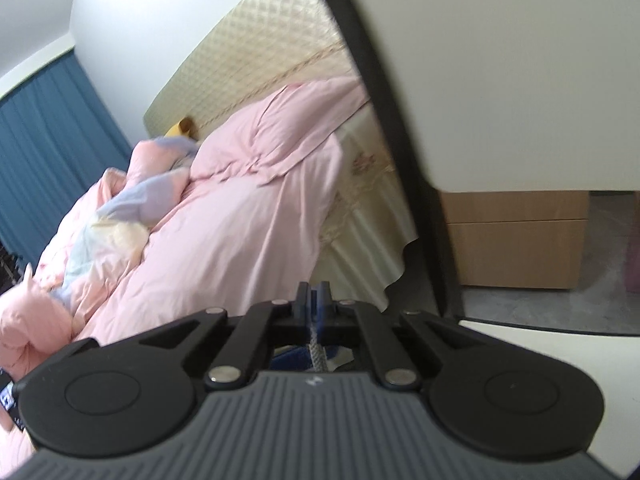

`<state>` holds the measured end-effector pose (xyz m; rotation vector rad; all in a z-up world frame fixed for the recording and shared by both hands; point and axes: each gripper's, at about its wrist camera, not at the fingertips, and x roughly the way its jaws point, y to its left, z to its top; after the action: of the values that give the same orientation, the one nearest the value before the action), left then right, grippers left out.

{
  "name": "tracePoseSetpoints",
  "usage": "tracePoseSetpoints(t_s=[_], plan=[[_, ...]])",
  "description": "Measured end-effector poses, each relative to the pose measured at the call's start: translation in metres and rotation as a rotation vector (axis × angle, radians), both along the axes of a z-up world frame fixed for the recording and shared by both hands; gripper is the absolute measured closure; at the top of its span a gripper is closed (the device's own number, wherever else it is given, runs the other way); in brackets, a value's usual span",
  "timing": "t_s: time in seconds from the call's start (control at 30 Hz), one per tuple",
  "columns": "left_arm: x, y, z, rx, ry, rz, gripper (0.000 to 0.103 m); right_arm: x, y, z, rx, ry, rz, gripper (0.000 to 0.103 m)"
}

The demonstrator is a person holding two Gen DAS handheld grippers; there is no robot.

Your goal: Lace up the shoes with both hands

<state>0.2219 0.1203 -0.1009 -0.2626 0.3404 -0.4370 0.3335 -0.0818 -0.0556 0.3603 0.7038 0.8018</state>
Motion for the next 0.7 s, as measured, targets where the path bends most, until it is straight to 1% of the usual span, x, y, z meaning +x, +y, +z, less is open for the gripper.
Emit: tracePoseSetpoints(t_s=[0.1,0.13,0.17,0.2,0.23,0.37,0.4,0.53,0.57,0.6,0.63,0.67,0.7], plan=[[-0.002,-0.002,-0.001,-0.02,-0.019,-0.015,0.061,0.0,-0.01,-0.004,0.013,0.019,-0.019,0.1],[-0.002,-0.004,-0.001,-0.022,-0.017,-0.021,0.066,-0.001,-0.012,-0.005,0.018,0.027,-0.021,0.1],[-0.001,-0.005,-0.002,-0.023,-0.016,-0.028,0.078,-0.002,-0.014,-0.007,0.024,0.035,-0.019,0.1],[-0.001,-0.007,-0.003,-0.024,-0.015,-0.034,0.093,-0.003,-0.016,-0.008,0.03,0.041,-0.018,0.1],[-0.002,-0.008,-0.003,-0.021,-0.016,-0.04,0.1,-0.003,-0.018,-0.009,0.036,0.046,-0.016,0.1],[-0.003,-0.012,-0.005,-0.001,-0.018,-0.052,0.101,-0.007,-0.028,-0.014,0.061,0.065,-0.021,0.099],[-0.002,-0.012,-0.005,0.007,-0.014,-0.052,0.101,-0.008,-0.032,-0.014,0.072,0.07,-0.024,0.096],[-0.002,-0.015,-0.006,0.057,0.004,-0.046,0.101,-0.019,-0.054,-0.016,0.078,0.051,-0.062,0.093],[-0.002,-0.016,-0.006,0.078,0.005,-0.043,0.101,-0.024,-0.06,-0.019,0.057,0.045,-0.076,0.09],[-0.002,-0.019,-0.006,0.107,0.005,-0.045,0.101,-0.029,-0.066,-0.022,0.035,0.038,-0.09,0.082],[-0.002,-0.023,-0.007,0.143,0.006,-0.051,0.1,-0.036,-0.071,-0.027,-0.006,0.035,-0.096,0.077],[-0.003,-0.028,-0.007,0.178,0.008,-0.059,0.1,-0.042,-0.075,-0.032,-0.048,0.031,-0.102,0.067],[-0.004,-0.033,-0.009,0.219,0.01,-0.069,0.1,-0.049,-0.079,-0.039,-0.084,0.037,-0.104,0.064]])
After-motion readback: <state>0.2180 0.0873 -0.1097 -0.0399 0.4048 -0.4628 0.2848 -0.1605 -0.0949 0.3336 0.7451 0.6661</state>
